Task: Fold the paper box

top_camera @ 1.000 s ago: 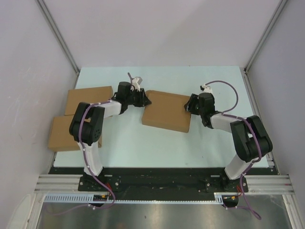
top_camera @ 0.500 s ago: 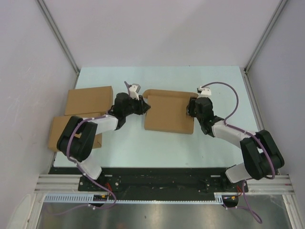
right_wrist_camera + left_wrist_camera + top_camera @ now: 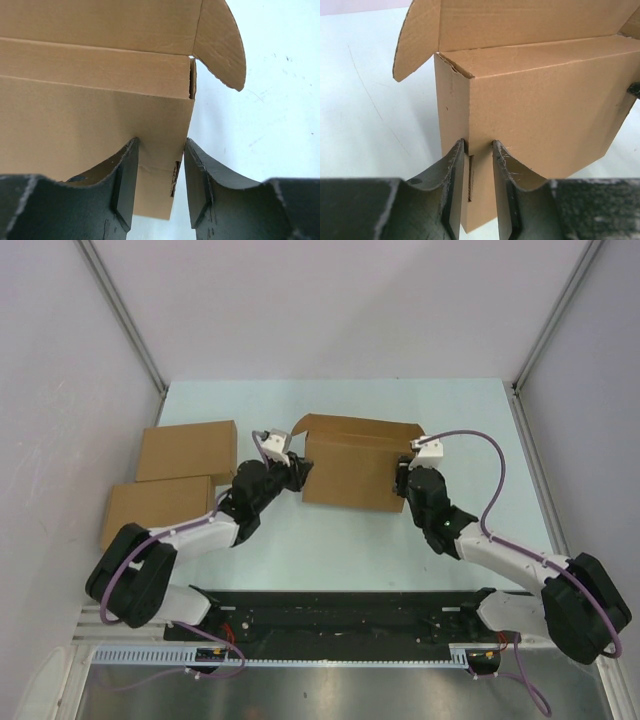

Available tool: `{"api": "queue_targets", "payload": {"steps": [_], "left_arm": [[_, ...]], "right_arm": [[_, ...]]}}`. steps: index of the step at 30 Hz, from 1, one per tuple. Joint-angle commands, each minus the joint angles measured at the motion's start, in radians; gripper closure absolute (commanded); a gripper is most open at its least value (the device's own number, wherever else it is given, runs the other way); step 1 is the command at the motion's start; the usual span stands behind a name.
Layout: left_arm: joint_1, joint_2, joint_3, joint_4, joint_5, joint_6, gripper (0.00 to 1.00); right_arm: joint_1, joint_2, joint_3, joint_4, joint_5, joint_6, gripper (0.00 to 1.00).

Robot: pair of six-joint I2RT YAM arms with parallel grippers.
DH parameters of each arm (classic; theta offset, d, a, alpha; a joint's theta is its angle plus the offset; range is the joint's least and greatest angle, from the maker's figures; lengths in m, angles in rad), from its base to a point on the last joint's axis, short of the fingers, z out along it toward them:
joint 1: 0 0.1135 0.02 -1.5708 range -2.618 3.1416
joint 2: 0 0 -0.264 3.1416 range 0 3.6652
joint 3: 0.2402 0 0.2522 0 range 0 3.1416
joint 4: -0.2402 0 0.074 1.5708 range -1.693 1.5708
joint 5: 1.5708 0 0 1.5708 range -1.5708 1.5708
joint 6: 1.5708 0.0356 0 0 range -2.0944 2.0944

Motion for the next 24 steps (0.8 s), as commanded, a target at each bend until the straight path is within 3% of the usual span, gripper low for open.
{"api": "queue_targets", "payload": {"steps": [1,14,24], "left_arm": [[-0.125,-0.092,-0.065,0.142,0.023,0.014,0.69],[-0.21,-0.188,-0.217,0.128,-0.191,-0.049,0.59],[-0.22,-0.244,-0.237,0.048,-0.26,-0.081,0.53]], "right_arm": [[0.093,-0.065,-0.051,0.068,-0.032,-0.012,0.78],[0.191,-0.171,-0.163,0.022,0.066,0.014,0.73],[0.225,-0.223,-0.174,-0.033,0.112,0.028,0.67]]}}
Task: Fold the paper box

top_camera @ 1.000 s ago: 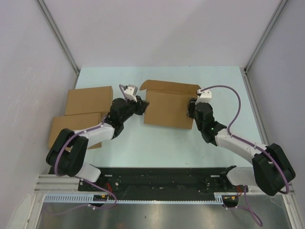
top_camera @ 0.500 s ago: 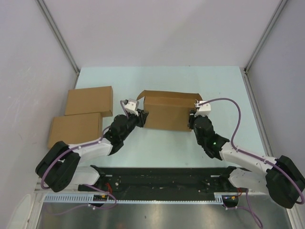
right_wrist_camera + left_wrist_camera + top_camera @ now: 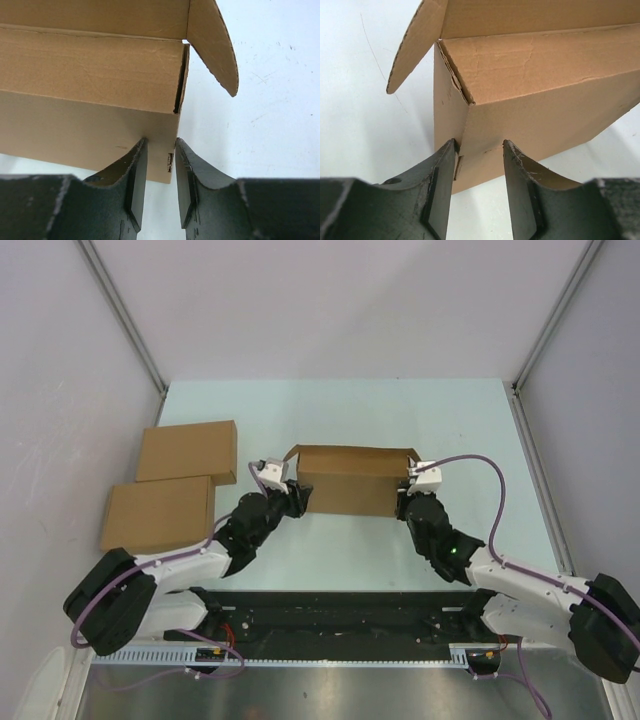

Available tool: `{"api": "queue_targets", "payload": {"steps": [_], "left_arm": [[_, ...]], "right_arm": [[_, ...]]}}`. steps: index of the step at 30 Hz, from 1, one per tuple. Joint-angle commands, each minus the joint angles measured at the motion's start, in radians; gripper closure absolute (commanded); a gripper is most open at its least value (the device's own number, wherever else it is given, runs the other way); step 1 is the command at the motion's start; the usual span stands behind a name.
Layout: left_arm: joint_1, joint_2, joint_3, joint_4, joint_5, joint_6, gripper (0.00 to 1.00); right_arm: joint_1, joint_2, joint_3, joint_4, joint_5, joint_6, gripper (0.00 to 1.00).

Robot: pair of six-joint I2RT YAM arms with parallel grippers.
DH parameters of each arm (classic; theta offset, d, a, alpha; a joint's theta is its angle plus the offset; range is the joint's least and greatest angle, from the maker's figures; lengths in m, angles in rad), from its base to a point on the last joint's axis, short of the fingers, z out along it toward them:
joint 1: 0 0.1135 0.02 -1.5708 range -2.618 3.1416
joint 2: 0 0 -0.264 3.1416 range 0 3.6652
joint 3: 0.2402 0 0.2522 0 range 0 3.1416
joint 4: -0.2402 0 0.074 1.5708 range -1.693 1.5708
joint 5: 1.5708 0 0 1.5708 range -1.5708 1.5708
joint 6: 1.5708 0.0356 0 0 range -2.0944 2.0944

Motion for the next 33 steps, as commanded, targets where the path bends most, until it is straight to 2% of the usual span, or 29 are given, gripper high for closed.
{"api": "queue_targets", "payload": {"steps": [1,9,16,22,28,33], "left_arm": [[-0.038,-0.054,-0.011,0.017,0.023,-0.053,0.52],[-0.048,-0.098,-0.021,-0.039,-0.043,-0.072,0.48],[-0.055,-0.164,-0.035,-0.095,-0.095,-0.112,0.43],[-0.055,-0.235,-0.038,-0.178,-0.133,-0.143,0.41],[-0.058,-0.348,-0.041,-0.311,-0.152,-0.181,0.4],[-0.07,-0.46,-0.024,-0.459,-0.15,-0.22,0.4]], "right_arm": [[0.039,-0.033,-0.009,-0.02,-0.028,0.041,0.67],[0.056,-0.097,-0.012,-0.08,0.002,0.051,0.63],[0.067,-0.162,-0.012,-0.142,0.032,0.061,0.49],[0.084,-0.234,-0.01,-0.199,0.054,0.066,0.45],[0.147,-0.319,-0.001,-0.281,0.104,0.071,0.43],[0.277,-0.389,0.088,-0.426,0.185,0.092,0.43]]}}
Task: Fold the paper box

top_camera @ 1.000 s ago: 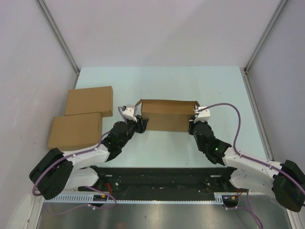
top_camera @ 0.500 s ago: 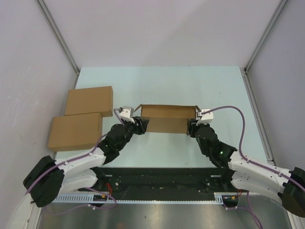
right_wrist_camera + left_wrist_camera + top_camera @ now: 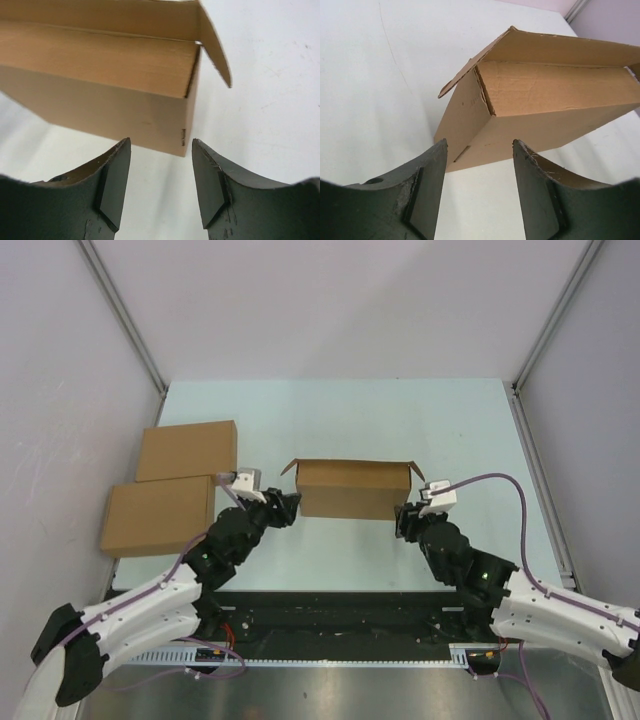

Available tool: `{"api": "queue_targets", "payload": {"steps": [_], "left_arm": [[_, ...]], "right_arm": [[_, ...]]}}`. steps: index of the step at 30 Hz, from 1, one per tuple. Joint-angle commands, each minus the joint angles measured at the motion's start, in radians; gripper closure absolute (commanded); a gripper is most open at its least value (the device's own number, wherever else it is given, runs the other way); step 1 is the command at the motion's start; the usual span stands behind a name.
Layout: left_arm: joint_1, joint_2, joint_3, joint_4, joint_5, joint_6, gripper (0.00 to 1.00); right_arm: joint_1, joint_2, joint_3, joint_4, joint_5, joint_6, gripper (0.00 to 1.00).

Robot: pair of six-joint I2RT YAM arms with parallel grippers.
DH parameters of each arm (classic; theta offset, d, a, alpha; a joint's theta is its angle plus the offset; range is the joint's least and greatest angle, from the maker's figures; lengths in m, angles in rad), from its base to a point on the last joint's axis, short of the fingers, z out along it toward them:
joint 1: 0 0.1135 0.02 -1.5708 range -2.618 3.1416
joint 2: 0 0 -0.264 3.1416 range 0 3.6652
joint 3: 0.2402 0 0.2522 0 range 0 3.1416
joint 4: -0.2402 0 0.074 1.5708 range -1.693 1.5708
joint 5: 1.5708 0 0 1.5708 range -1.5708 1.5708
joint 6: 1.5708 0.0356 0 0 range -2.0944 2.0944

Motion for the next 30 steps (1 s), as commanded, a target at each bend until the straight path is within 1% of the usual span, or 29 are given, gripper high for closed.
{"api": "queue_targets", "payload": {"steps": [1,3,4,6,7,8,10,11,12,13,15,16,17,18,19,20,22,24,27,28,30], "left_arm": [[-0.019,-0.145,0.015,-0.186,-0.021,-0.059,0.39],[-0.022,-0.208,0.028,-0.259,-0.044,-0.074,0.39],[-0.021,-0.265,0.045,-0.327,-0.056,-0.073,0.38],[-0.022,-0.304,0.073,-0.43,-0.116,-0.078,0.36],[-0.022,-0.322,0.099,-0.447,-0.137,-0.085,0.35],[-0.022,-0.321,0.111,-0.457,-0.183,-0.084,0.32],[-0.022,-0.281,0.169,-0.487,-0.234,-0.111,0.17],[-0.022,-0.263,0.192,-0.503,-0.266,-0.136,0.01],[-0.021,-0.227,0.229,-0.513,-0.306,-0.151,0.0],[-0.018,-0.215,0.246,-0.515,-0.311,-0.163,0.0],[-0.013,-0.186,0.289,-0.505,-0.292,-0.167,0.0],[-0.012,-0.178,0.301,-0.495,-0.283,-0.147,0.0],[-0.012,-0.17,0.314,-0.495,-0.279,-0.141,0.0],[-0.01,-0.158,0.335,-0.495,-0.271,-0.13,0.0],[-0.009,-0.15,0.346,-0.497,-0.275,-0.108,0.0],[-0.008,-0.147,0.357,-0.515,-0.288,-0.107,0.0],[0.004,-0.132,0.387,-0.535,-0.327,-0.096,0.0],[0.025,-0.126,0.409,-0.557,-0.326,-0.085,0.0],[0.097,-0.129,0.429,-0.581,-0.265,-0.094,0.0],[0.137,-0.127,0.43,-0.583,-0.222,-0.096,0.0],[0.163,-0.13,0.43,-0.589,-0.203,-0.101,0.0]], "right_arm": [[0.105,-0.061,0.123,-0.135,0.11,0.025,0.43],[0.162,-0.076,0.174,-0.207,0.16,0.03,0.42],[0.173,-0.074,0.233,-0.231,0.172,0.027,0.42],[0.18,-0.064,0.295,-0.303,0.194,0.025,0.42],[0.18,-0.056,0.35,-0.325,0.208,0.022,0.42],[0.18,-0.047,0.376,-0.346,0.246,0.009,0.41],[0.18,-0.009,0.419,-0.344,0.303,-0.013,0.41],[0.177,0.004,0.424,-0.312,0.327,-0.074,0.43],[0.176,0.017,0.424,-0.296,0.32,-0.106,0.46],[0.155,0.027,0.427,-0.288,0.311,-0.131,0.47],[0.107,0.048,0.47,-0.389,0.231,-0.079,0.45],[0.029,0.054,0.476,-0.415,0.182,-0.062,0.44],[-0.015,0.059,0.483,-0.46,0.088,-0.014,0.44],[-0.057,0.064,0.481,-0.48,0.038,0.01,0.44],[-0.147,0.074,0.48,-0.494,-0.006,0.022,0.46],[-0.178,0.076,0.467,-0.497,-0.081,0.025,0.48],[-0.232,0.067,0.45,-0.466,-0.129,0.015,0.5],[-0.252,0.071,0.447,-0.443,-0.145,-0.011,0.5],[-0.28,0.106,0.447,-0.407,-0.18,-0.027,0.53],[-0.29,0.116,0.447,-0.391,-0.208,-0.027,0.54],[-0.304,0.146,0.447,-0.376,-0.237,-0.027,0.56]]}}
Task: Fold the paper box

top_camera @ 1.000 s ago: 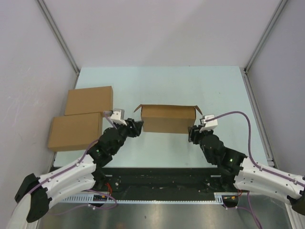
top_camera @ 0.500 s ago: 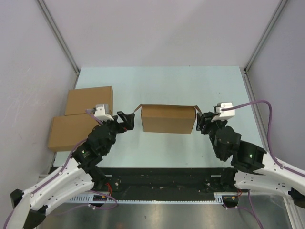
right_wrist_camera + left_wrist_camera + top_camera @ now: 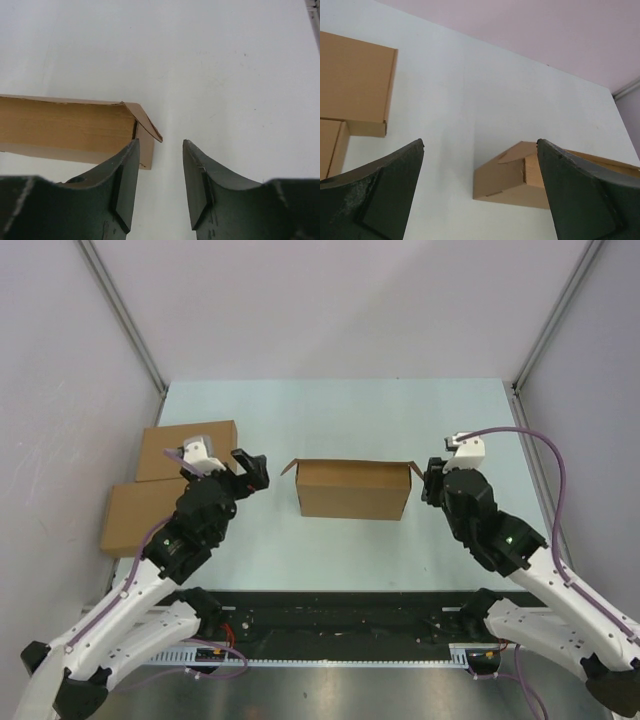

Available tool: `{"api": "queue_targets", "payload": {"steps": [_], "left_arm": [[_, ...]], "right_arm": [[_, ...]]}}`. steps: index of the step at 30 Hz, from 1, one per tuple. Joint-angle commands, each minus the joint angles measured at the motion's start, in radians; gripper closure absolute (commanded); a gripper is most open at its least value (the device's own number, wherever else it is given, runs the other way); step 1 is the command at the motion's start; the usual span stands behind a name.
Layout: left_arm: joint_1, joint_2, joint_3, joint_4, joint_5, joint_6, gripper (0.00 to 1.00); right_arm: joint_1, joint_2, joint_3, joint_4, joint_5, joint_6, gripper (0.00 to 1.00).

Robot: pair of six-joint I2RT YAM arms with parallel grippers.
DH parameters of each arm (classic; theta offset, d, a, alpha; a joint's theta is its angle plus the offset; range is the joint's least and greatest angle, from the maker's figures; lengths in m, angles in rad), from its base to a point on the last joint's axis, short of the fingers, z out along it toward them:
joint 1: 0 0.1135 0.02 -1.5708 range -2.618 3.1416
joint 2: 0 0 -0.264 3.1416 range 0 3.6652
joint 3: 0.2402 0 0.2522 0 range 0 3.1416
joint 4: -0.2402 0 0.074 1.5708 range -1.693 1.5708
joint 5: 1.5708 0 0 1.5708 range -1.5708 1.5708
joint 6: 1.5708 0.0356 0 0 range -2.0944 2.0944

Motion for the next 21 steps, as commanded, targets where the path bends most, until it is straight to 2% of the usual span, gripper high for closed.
{"api": "queue_targets", "payload": {"steps": [1,21], "left_arm": [[0.083,-0.007,0.043,-0.033,0.075,-0.003,0.0],[0.16,0.048,0.049,-0.009,0.151,0.022,0.0]], "right_arm": [[-0.026,0.052,0.01,0.069,-0.113,-0.018,0.57],[-0.098,0.208,0.01,0.165,-0.124,-0.098,0.57]]}}
